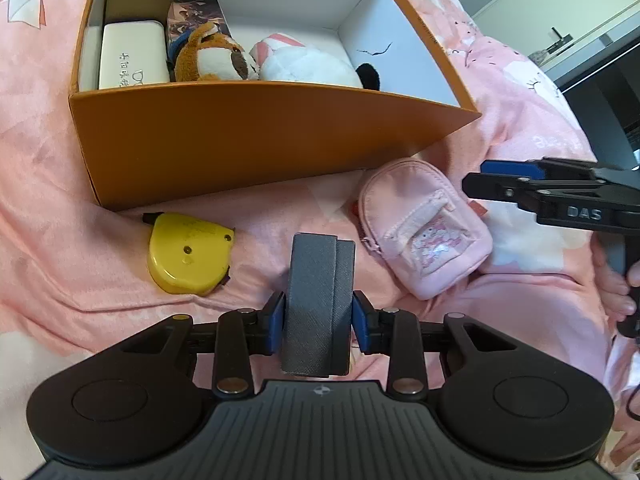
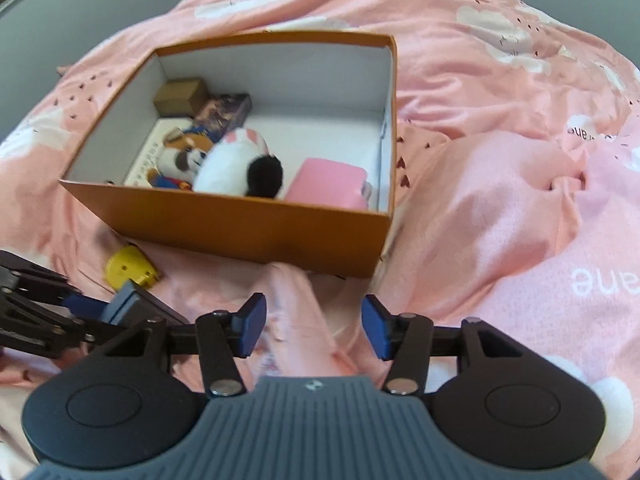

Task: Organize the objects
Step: 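Grasp the pink pouch with the right gripper, then carry the black case and pink pouch over the shoebox with both grippers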

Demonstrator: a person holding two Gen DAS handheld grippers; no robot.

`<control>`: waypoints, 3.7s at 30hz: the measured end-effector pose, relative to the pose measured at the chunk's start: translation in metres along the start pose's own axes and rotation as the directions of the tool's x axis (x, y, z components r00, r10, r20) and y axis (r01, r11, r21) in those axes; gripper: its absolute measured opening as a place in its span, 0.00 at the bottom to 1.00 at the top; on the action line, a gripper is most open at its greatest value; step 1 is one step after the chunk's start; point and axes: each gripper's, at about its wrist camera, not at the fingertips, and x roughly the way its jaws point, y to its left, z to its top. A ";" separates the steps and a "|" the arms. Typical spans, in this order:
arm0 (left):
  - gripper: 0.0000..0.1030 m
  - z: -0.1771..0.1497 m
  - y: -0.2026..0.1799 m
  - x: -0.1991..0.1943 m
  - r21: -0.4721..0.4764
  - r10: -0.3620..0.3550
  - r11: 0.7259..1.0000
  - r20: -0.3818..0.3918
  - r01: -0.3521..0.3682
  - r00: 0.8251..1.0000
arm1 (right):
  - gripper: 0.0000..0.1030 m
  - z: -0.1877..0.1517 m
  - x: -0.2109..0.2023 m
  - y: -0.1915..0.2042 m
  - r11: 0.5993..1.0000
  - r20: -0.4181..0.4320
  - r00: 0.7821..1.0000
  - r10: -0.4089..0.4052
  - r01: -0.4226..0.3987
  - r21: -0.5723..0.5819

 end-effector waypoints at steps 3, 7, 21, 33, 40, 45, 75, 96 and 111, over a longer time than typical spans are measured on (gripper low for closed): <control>0.37 0.000 0.000 -0.002 0.001 0.002 1.000 0.006 -0.002 1.000 | 0.56 0.001 0.004 0.006 0.999 -0.020 1.000 0.004 -0.005 -0.046; 0.37 0.002 -0.001 -0.008 -0.001 -0.008 1.000 0.021 0.008 1.000 | 0.55 -0.004 0.029 0.005 0.997 -0.090 0.996 -0.008 0.001 -0.081; 0.37 0.025 -0.015 -0.046 -0.043 -0.127 0.990 0.144 0.135 0.981 | 0.21 -0.015 0.006 0.000 0.997 -0.033 0.999 -0.003 0.000 -0.072; 0.37 0.055 -0.032 -0.081 -0.022 -0.176 0.981 0.306 0.191 0.936 | 0.21 0.015 -0.089 -0.011 0.998 0.212 0.976 0.046 -0.053 0.029; 0.37 0.076 -0.028 -0.084 -0.043 -0.151 0.983 0.379 0.181 0.913 | 0.21 0.057 -0.092 -0.008 0.999 0.338 0.941 0.015 -0.027 0.030; 0.37 0.091 -0.018 -0.079 -0.076 -0.131 0.981 0.408 0.176 0.904 | 0.21 0.085 -0.059 -0.002 0.999 0.342 0.939 -0.038 0.037 0.009; 0.37 0.156 0.030 -0.029 -0.165 -0.124 0.966 0.376 0.198 0.918 | 0.29 0.093 0.094 0.018 0.940 -0.054 0.978 -0.203 0.179 -0.291; 0.36 0.202 0.055 0.027 -0.326 -0.035 0.932 0.355 0.159 0.934 | 0.55 0.104 0.069 0.022 0.910 0.059 0.977 -0.204 0.212 -0.356; 0.54 0.203 0.059 0.049 -0.336 0.098 0.942 0.214 -0.021 0.972 | 0.44 0.111 0.090 0.015 0.944 0.036 0.987 -0.154 0.158 -0.291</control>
